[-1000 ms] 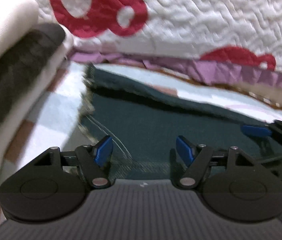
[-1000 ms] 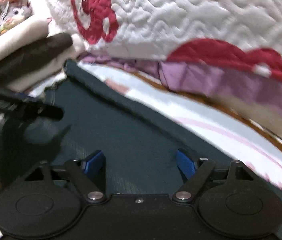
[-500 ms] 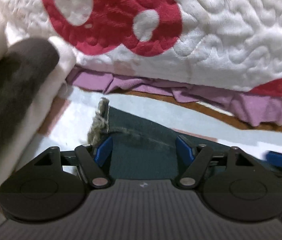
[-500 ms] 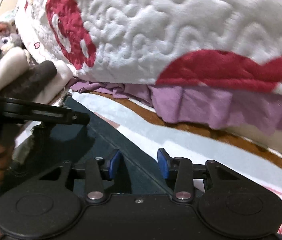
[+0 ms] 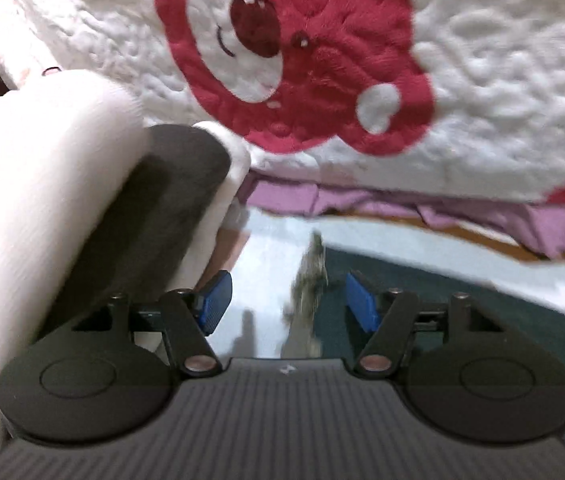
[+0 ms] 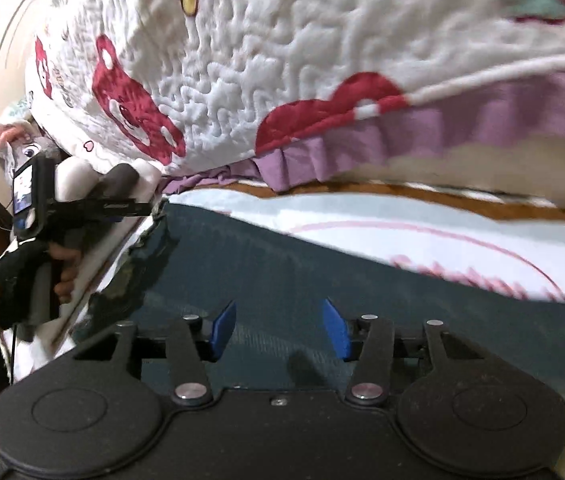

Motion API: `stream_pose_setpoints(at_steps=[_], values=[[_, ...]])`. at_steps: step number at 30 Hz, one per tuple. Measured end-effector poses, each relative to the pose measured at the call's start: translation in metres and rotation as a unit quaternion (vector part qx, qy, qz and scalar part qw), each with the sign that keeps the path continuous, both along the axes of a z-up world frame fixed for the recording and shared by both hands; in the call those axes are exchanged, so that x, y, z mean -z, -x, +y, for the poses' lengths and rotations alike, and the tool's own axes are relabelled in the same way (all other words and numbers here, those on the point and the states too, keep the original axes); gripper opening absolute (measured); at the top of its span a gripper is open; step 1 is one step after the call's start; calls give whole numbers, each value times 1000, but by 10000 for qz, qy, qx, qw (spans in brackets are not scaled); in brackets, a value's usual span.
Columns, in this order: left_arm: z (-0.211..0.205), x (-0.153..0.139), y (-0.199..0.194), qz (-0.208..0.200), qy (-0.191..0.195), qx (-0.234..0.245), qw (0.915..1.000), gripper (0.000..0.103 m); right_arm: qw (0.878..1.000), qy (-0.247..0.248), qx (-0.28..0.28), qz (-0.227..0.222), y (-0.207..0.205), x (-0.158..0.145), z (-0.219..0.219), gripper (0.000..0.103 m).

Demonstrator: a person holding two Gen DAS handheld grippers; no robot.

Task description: Fold clothes

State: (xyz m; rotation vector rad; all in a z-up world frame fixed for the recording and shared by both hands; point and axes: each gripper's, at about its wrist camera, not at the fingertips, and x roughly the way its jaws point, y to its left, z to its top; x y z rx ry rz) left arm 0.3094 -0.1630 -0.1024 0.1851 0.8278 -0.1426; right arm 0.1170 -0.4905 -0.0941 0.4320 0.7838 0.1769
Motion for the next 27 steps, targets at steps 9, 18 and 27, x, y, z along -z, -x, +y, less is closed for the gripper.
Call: stream_pose_setpoints(at_steps=[9, 18, 27], values=[[81, -32, 152, 454, 347, -92, 9983, 70, 9980, -224, 551, 190, 162, -5, -61, 56], [163, -25, 304, 1121, 320, -991, 9882, 73, 9645, -363, 2560, 529, 347, 3, -148, 59], [202, -3, 360, 1761, 1640, -2085, 9480, 73, 8923, -1103, 4340, 574, 457, 18, -208, 63]])
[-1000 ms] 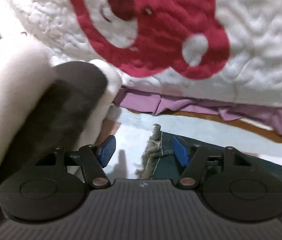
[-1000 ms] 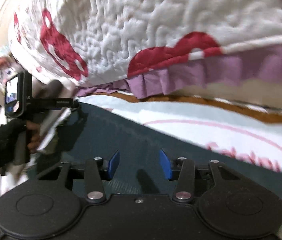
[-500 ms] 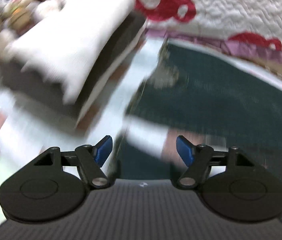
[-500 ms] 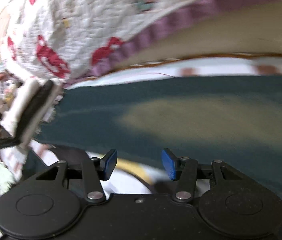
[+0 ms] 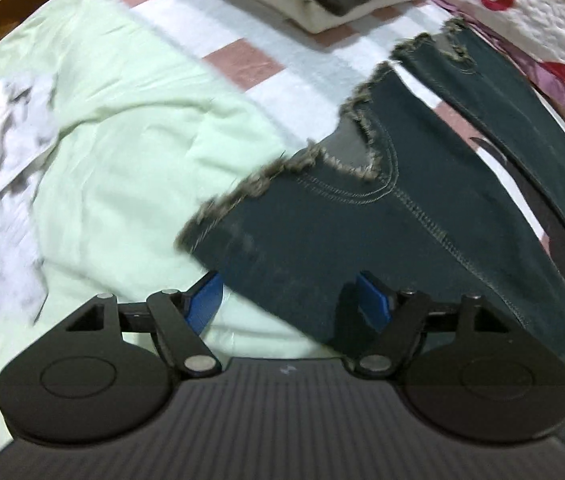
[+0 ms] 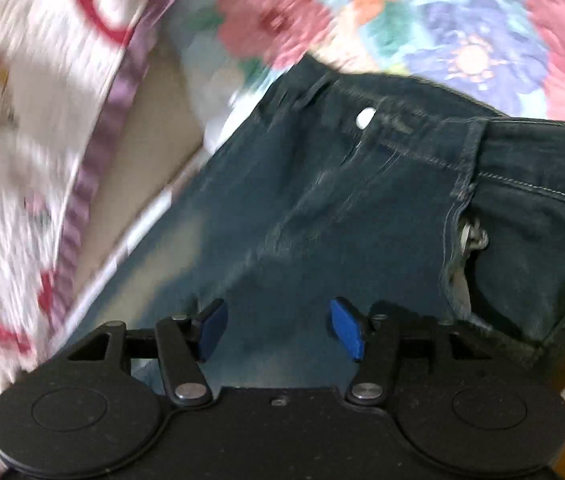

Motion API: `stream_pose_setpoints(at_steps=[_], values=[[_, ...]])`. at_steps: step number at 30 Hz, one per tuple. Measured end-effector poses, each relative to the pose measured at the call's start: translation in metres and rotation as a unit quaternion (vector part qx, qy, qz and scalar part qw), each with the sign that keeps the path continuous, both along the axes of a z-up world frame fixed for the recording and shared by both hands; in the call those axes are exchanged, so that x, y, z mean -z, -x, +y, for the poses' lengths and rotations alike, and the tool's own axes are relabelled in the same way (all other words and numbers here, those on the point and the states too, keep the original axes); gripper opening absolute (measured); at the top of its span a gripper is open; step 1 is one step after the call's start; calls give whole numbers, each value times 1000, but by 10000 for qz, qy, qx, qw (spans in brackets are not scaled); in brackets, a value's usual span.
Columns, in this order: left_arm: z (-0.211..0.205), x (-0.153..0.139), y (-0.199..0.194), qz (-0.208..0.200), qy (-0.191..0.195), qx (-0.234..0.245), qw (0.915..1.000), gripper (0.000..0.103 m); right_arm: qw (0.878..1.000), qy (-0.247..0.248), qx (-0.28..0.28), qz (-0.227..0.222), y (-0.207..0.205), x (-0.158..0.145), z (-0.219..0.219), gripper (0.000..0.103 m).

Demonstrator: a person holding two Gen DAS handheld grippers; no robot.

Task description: Fold clothes

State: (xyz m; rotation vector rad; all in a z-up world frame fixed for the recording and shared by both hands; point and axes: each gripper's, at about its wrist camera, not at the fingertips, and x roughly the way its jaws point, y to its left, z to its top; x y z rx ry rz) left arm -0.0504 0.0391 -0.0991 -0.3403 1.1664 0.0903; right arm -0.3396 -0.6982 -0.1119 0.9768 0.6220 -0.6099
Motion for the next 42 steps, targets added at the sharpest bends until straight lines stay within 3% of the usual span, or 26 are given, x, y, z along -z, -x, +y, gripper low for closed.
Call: stream_pose_setpoints(at_steps=[10, 15, 20, 23, 27, 28, 31, 39, 41, 42], values=[[-13, 19, 6, 80, 1095, -556, 9924, 78, 9960, -482, 697, -276, 7, 14, -21, 66], [-16, 23, 4, 42, 1192, -809, 9896, 81, 9976, -340, 573, -182, 13, 9, -19, 66], [-3, 18, 3, 27, 1489, -909, 9847, 77, 9998, -145, 161, 26, 27, -20, -24, 68], [-9, 13, 5, 5, 1271, -617, 9900, 77, 9993, -309, 59, 221, 48, -38, -42, 69], [-29, 5, 6, -24, 679, 48, 9977, 77, 9945, -113, 231, 1014, 75, -52, -59, 76], [-34, 4, 6, -31, 530, 214, 9984, 77, 9919, -216, 226, 1232, 79, -50, -61, 76], [-50, -2, 7, -53, 81, 712, 9974, 77, 9882, -725, 166, 1341, 82, -35, -61, 76], [-33, 4, 9, -155, 293, 602, 9976, 77, 9770, -1739, 39, 1230, 64, 8, -59, 76], [-28, 6, 10, -181, 371, 549, 9976, 77, 9753, -1891, 15, 1142, 60, 14, -58, 67], [-26, 7, 10, -194, 410, 523, 9976, 78, 9772, -1887, 135, 967, 63, 12, -59, 50]])
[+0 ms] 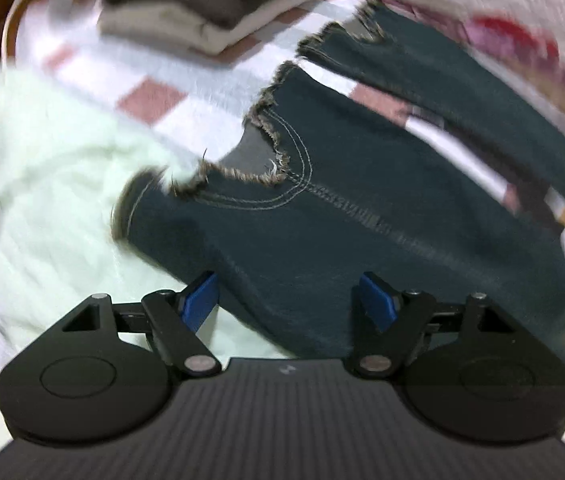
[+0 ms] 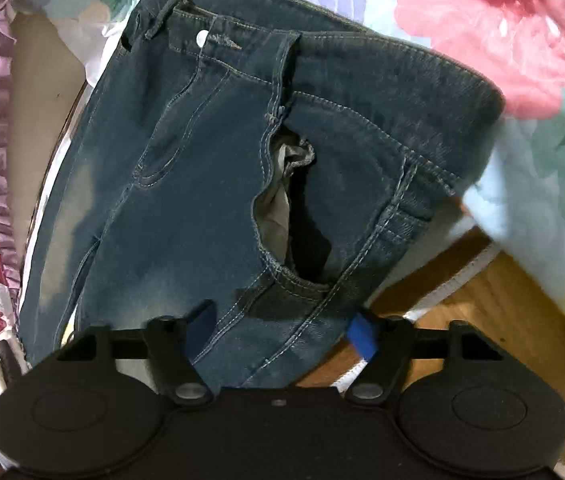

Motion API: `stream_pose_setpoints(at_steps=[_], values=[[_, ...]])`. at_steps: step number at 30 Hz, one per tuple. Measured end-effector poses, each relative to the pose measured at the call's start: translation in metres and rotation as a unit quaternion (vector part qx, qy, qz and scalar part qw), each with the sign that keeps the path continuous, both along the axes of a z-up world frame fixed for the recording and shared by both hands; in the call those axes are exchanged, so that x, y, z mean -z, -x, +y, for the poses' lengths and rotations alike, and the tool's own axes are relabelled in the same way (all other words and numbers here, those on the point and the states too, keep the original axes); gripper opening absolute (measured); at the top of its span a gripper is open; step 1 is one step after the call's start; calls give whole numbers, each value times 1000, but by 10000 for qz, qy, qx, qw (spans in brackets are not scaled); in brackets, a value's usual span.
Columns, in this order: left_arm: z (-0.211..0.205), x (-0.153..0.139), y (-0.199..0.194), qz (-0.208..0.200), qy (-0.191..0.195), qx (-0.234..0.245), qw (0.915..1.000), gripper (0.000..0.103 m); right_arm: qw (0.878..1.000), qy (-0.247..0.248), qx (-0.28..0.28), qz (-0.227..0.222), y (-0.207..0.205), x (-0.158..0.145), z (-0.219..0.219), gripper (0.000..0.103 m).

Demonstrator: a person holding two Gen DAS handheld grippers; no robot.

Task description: Fold clothes

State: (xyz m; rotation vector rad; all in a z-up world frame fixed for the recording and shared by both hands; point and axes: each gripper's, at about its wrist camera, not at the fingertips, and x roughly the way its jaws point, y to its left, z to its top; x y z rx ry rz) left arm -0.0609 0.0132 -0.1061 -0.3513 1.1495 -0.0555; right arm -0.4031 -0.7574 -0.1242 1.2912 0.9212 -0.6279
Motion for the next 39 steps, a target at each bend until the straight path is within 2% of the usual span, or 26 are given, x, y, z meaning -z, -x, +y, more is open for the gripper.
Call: stream_pose_setpoints(at_steps=[1, 2, 3, 4, 5, 7, 9, 13, 18, 19, 23, 28, 30, 39], values=[[3, 1, 0, -10, 40, -26, 10000, 78, 9998, 22, 150, -151, 3, -2, -1, 35], [5, 2, 1, -20, 80, -52, 10000, 79, 9990, 58, 295, -331, 7, -4, -1, 27], [8, 3, 1, -30, 120, -78, 9999, 79, 9971, 143, 422, -610, 11, -8, -1, 21], [10, 4, 1, -40, 160, -104, 9998, 79, 9943, 227, 548, -889, 16, -12, 0, 20], [13, 5, 2, -50, 199, -130, 9997, 79, 9913, 337, 621, -1108, 18, -16, 1, 19], [18, 7, 3, -70, 279, -182, 9994, 79, 9899, 723, 406, -1153, 13, -26, 9, 19], [20, 8, 2, 97, 374, -276, 9989, 79, 9868, 1077, 210, -1189, 8, -35, 16, 19], [22, 10, -1, 562, 574, -492, 9956, 80, 9846, 1310, 113, -1153, 5, -36, 13, 19], [24, 19, -1, 1149, 720, -815, 9874, 80, 9851, 1316, 115, -1104, 0, -29, 11, 19], [24, 21, -1, 1159, 730, -893, 9865, 81, 9852, 1308, 109, -1101, 0, -28, 11, 19], [20, 25, -4, 732, 815, -1101, 9879, 80, 9850, 1272, 99, -1164, -4, -24, 12, 19], [2, 17, -1, 450, 217, -802, 9955, 71, 9827, 1349, 9, -1266, -8, -24, 16, 20], [2, 16, -2, 456, 155, -767, 9959, 65, 9818, 1347, 46, -1336, -6, -24, 16, 20], [8, 14, -8, 588, 109, -718, 9956, 66, 9811, 1372, 30, -1366, -6, -26, 15, 20]])
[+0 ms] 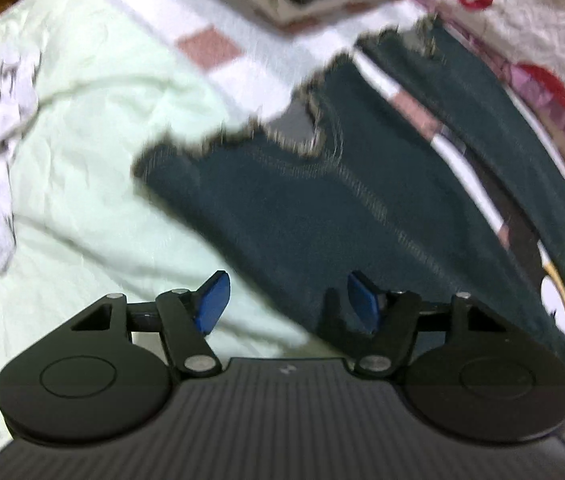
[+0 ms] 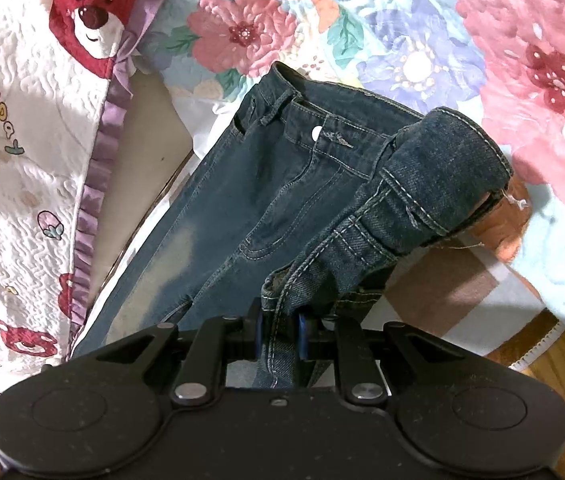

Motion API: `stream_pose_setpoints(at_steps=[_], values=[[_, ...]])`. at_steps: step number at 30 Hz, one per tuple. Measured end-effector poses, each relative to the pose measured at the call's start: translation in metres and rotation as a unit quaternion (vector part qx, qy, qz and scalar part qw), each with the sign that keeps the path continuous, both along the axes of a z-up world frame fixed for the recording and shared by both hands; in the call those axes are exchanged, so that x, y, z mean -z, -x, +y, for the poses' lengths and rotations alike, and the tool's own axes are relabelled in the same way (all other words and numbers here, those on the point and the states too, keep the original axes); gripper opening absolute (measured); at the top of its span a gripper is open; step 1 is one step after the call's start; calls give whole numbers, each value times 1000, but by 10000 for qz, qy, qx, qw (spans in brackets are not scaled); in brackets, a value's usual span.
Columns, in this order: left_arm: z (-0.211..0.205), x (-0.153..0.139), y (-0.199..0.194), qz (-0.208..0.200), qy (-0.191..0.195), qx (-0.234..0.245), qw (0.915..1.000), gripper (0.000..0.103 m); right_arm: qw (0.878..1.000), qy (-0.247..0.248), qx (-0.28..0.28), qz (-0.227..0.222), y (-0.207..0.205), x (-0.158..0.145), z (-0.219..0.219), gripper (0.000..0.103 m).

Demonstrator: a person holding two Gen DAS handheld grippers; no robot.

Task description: Fold clothes

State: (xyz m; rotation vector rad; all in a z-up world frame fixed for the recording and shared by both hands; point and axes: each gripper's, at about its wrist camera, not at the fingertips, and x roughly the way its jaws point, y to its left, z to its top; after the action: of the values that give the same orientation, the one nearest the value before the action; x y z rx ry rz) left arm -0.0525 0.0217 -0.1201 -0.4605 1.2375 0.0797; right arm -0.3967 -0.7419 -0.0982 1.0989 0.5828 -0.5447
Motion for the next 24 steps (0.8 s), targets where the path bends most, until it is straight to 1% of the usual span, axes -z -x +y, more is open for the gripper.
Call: stream_pose_setpoints(at_steps=[2, 5, 6, 8, 10, 11, 12, 13, 14, 16, 18, 20, 23, 24], values=[[1, 0, -2, 30, -7, 12, 10000, 69, 10000, -16, 3, -8, 0, 0, -1, 20], [4, -1, -4, 74, -18, 29, 10000, 69, 10000, -8, 7, 2, 0, 0, 0, 20], [2, -4, -5, 6, -82, 95, 9999, 69, 10000, -4, 7, 8, -1, 0, 0, 20], [-9, -14, -10, -315, -340, 360, 9983, 69, 10000, -3, 3, 8, 0, -1, 0, 20], [-19, -25, -14, -634, -598, 624, 9942, 66, 10000, -16, 13, -10, -1, 0, -1, 20], [-24, -30, -16, -794, -726, 756, 9913, 57, 10000, -1, 12, -21, -2, -1, -1, 20], [-29, -35, -18, -953, -854, 887, 9878, 30, 10000, 23, 21, -46, -2, -1, -1, 20], [-34, -40, -21, -1111, -981, 1018, 9837, 17, 9999, 82, 67, -122, -2, -1, -2, 19], [-39, -46, -23, -1268, -1108, 1148, 9790, 11, 9996, 141, 113, -197, -1, -2, -2, 18], [-49, -56, -27, -1581, -1359, 1405, 9679, 9, 9988, 259, 204, -349, 0, -3, -3, 18], [-59, -67, -32, -1890, -1607, 1660, 9544, 9, 9976, 377, 296, -500, 1, -4, -4, 17], [-70, -77, -36, -2195, -1851, 1910, 9387, 8, 9959, 495, 387, -650, 2, -5, -6, 17], [-85, -93, -42, -2641, -2209, 2277, 9108, 8, 9925, 671, 524, -876, 4, -7, -7, 17], [-90, -95, -45, -2733, -2280, 2328, 9050, 7, 9913, 723, 558, -947, 4, -7, -8, 17]])
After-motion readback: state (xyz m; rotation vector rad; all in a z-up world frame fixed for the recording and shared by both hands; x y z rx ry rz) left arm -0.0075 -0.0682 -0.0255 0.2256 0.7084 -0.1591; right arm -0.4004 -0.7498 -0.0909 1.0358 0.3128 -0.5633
